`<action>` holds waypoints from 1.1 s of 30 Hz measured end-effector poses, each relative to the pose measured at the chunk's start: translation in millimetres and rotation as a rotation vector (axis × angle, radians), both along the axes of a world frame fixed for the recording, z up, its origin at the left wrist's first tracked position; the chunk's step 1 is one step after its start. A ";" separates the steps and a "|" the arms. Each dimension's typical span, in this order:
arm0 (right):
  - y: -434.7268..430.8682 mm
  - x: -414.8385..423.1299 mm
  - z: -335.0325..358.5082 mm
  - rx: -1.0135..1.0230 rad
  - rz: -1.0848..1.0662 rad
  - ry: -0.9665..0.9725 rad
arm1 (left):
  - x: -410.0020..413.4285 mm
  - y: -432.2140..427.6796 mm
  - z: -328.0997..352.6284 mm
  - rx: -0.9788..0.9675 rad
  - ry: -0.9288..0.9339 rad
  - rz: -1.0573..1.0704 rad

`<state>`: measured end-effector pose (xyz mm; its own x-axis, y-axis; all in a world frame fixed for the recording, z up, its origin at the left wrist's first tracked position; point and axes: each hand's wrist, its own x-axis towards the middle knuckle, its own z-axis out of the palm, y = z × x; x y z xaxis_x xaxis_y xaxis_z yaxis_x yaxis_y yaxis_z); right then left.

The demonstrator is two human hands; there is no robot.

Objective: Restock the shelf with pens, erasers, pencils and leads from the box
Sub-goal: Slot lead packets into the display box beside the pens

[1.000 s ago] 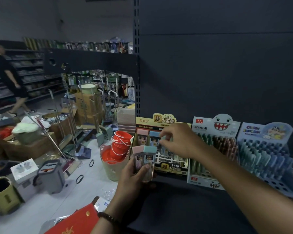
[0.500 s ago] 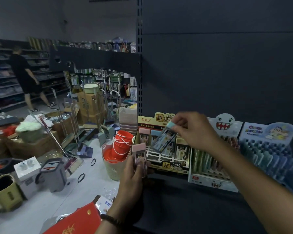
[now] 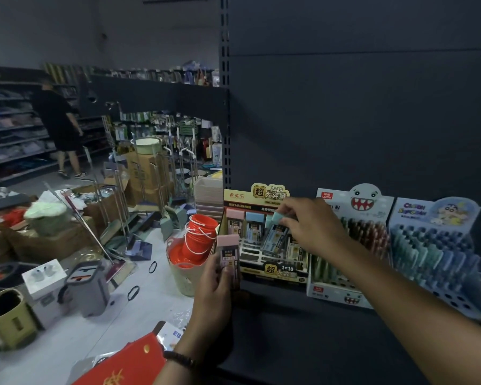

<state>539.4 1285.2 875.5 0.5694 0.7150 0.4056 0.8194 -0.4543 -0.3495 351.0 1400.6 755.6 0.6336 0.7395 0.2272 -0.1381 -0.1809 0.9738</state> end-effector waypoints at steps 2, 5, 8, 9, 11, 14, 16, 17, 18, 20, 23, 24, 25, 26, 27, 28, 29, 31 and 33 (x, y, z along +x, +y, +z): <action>2.8 -1.8 0.7 -0.011 0.011 0.008 | -0.1 -0.1 0.2 0.025 0.009 0.002; 4.5 -0.8 0.5 -0.026 -0.005 0.000 | -0.5 1.1 -0.4 0.036 0.023 0.015; 6.7 1.5 -2.7 -0.057 -0.023 -0.014 | -1.0 1.6 -0.2 0.018 0.044 0.012; 8.4 1.1 -3.5 -0.061 -0.020 -0.015 | -1.2 1.8 0.2 0.023 0.045 0.008; 13.8 0.0 -4.2 -0.066 -0.014 -0.041 | -1.5 1.1 1.0 0.034 0.036 -0.003; 22.6 -2.9 -4.6 -0.079 -0.020 -0.116 | -1.3 -0.1 1.4 0.025 0.014 0.016; 25.9 -3.7 -9.0 -0.134 -0.031 -0.196 | -1.2 -0.3 1.8 0.012 -0.001 0.021; 27.0 -4.5 -11.8 -0.177 -0.038 -0.252 | -1.0 0.0 2.2 0.007 -0.001 0.016; 27.5 -4.5 -14.5 -0.211 -0.040 -0.308 | -0.8 -0.1 2.3 -0.002 -0.001 0.008; 26.2 -4.3 -17.0 -0.230 -0.039 -0.381 | -0.6 0.1 2.7 -0.028 -0.007 -0.017; 21.9 -8.4 -14.2 -0.217 -0.047 -0.395 | -1.6 0.1 5.6 -0.046 -0.021 -0.035; 19.8 -12.2 -11.4 -0.185 -0.027 -0.355 | -1.7 0.4 6.9 -0.037 -0.021 -0.030; 18.0 -17.8 -7.2 -0.126 0.013 -0.267 | -1.1 1.8 8.3 -0.016 -0.017 -0.023; 16.4 -24.9 -2.1 -0.057 0.071 -0.149 | -0.3 2.9 10.0 0.012 -0.018 -0.021; 15.7 -32.1 2.6 -0.007 0.141 -0.025 | 0.4 4.2 11.9 0.044 -0.015 -0.019; 15.8 -38.7 7.0 0.009 0.208 0.079 | 1.2 5.0 14.8 0.075 -0.017 -0.019; 16.8 -43.8 10.1 -0.001 0.257 0.148 | 2.0 6.5 18.1 0.109 -0.016 -0.013; 20.4 -49.5 14.5 -0.028 0.308 0.199 | 2.6 9.8 24.5 0.180 -0.012 -0.006; 26.1 -48.4 18.3 -0.018 0.314 0.193 | 3.1 12.8 24.3 0.247 -0.003 0.058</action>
<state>491.0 1311.3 893.8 0.3856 0.8732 0.2981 0.8397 -0.1982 -0.5055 354.1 1413.4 779.9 0.5908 0.6964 0.4074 -0.1233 -0.4210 0.8986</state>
